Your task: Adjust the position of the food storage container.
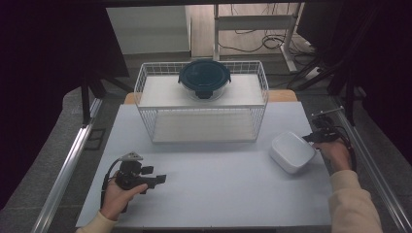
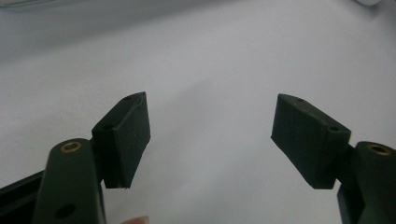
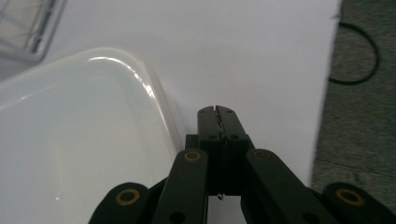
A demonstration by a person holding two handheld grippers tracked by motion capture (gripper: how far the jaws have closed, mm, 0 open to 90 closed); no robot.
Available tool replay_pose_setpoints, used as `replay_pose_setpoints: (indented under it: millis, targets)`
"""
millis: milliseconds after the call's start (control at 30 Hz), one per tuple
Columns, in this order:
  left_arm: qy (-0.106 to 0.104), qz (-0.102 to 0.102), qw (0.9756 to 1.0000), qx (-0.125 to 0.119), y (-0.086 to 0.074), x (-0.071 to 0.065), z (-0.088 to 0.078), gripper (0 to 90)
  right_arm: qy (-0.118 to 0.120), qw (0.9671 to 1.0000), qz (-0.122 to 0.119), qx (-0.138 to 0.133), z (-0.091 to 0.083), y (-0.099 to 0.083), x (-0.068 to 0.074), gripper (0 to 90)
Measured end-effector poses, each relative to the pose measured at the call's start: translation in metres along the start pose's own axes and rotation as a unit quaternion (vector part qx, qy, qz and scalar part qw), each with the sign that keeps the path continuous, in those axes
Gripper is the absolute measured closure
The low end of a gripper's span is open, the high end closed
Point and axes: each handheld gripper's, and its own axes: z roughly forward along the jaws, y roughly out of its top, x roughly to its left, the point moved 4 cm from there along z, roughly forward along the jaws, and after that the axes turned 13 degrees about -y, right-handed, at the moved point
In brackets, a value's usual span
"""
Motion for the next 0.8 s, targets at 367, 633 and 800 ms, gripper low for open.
replay_pose_setpoints:
  millis: [367, 633, 800]
  targets:
    - [-0.002, 0.0, 1.0, 0.001, 0.0, -0.002, 0.001, 27.1, 0.03, 0.9993, -0.021, 0.0, -0.015, -0.031, 0.027, 89.9]
    - [-0.003, 0.0, 1.0, 0.003, 0.0, -0.002, 0.003, 27.1, 0.036, 0.9992, -0.019, -0.002, -0.024, -0.05, 0.03, 89.9]
    - [-0.004, -0.001, 1.0, 0.005, 0.0, -0.002, 0.003, 27.1, 0.051, 0.9983, -0.028, -0.004, -0.027, -0.056, 0.041, 89.9]
